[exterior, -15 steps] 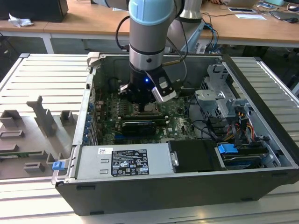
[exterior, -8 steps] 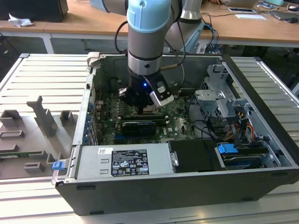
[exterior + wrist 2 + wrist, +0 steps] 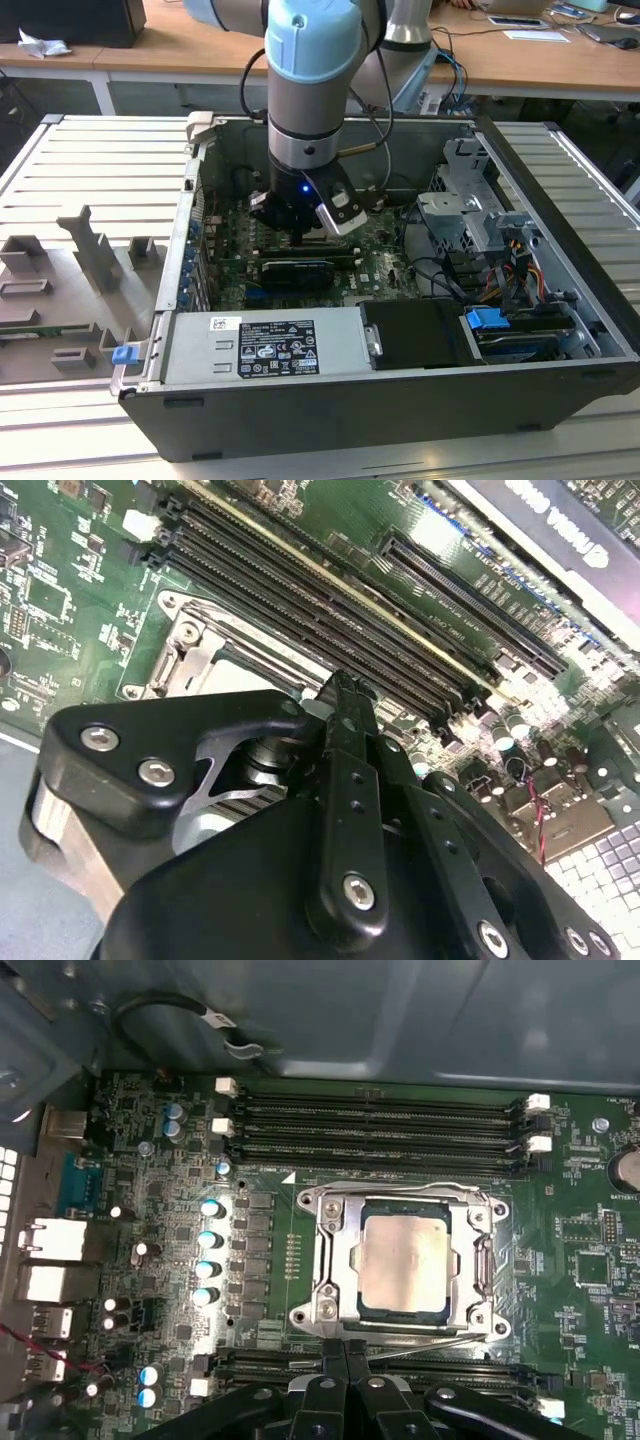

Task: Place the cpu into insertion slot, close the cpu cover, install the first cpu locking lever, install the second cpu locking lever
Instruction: 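Install the second cpu locking lever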

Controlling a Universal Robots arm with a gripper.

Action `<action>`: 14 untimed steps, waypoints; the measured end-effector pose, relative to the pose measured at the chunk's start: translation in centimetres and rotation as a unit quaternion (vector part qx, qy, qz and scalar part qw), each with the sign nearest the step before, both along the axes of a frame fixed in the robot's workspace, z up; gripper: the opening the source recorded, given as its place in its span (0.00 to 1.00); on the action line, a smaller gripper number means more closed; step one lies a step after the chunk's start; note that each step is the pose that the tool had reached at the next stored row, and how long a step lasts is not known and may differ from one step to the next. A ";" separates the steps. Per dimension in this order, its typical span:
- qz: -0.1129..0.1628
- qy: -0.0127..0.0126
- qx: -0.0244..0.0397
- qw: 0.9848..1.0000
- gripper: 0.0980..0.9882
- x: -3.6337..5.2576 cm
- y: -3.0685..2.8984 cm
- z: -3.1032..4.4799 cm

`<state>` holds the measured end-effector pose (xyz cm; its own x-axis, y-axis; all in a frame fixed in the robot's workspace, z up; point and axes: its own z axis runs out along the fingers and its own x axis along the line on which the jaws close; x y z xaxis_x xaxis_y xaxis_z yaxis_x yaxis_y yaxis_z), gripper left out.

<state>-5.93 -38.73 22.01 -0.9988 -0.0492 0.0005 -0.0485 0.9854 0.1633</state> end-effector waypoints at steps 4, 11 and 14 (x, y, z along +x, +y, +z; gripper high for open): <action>0.008 0.000 0.011 1.000 0.01 -0.55 -0.16 -0.05; 0.015 0.000 0.022 1.000 0.01 -0.79 -0.23 -0.87; 0.016 0.000 0.029 0.999 0.01 -1.00 -0.23 -1.22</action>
<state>-6.93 -38.96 20.79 -0.9967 -0.0815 -0.0035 -0.0803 0.9720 0.2208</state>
